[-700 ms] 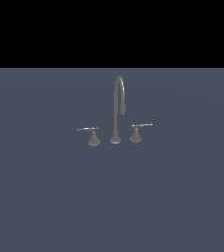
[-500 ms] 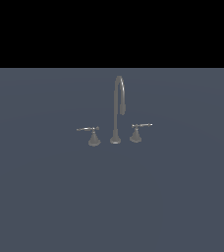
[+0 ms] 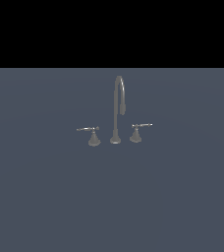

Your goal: Turn on the faucet by rotating a designated handle.

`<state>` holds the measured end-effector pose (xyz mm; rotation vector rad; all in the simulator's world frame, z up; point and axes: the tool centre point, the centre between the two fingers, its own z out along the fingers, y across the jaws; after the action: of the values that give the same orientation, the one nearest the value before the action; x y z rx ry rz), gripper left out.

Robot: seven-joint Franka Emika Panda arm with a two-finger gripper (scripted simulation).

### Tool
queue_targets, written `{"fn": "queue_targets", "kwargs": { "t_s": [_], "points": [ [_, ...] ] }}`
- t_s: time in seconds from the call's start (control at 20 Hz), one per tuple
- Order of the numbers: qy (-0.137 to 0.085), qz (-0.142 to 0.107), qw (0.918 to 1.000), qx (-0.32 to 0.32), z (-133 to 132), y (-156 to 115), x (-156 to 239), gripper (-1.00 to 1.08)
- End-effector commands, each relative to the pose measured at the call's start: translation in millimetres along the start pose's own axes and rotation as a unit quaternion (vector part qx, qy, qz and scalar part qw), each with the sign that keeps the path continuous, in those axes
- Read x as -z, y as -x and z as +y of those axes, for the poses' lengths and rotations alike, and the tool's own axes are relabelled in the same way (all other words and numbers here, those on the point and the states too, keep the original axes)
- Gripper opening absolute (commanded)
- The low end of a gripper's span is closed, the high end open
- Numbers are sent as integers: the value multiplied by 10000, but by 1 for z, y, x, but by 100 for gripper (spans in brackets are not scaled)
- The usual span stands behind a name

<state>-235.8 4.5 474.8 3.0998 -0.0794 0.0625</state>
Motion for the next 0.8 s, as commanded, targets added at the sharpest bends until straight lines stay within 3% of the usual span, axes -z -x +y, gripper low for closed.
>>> {"fn": "queue_targets", "kwargs": {
  "t_s": [0.0, 0.35, 0.75],
  "points": [
    [-1, -9, 9999, -158, -7, -3, -10, -100],
    [-6, -40, 9969, -787, -34, -17, -47, -100],
    [-16, -79, 9871, -1601, -66, -40, -97, -100]
  ]
}}
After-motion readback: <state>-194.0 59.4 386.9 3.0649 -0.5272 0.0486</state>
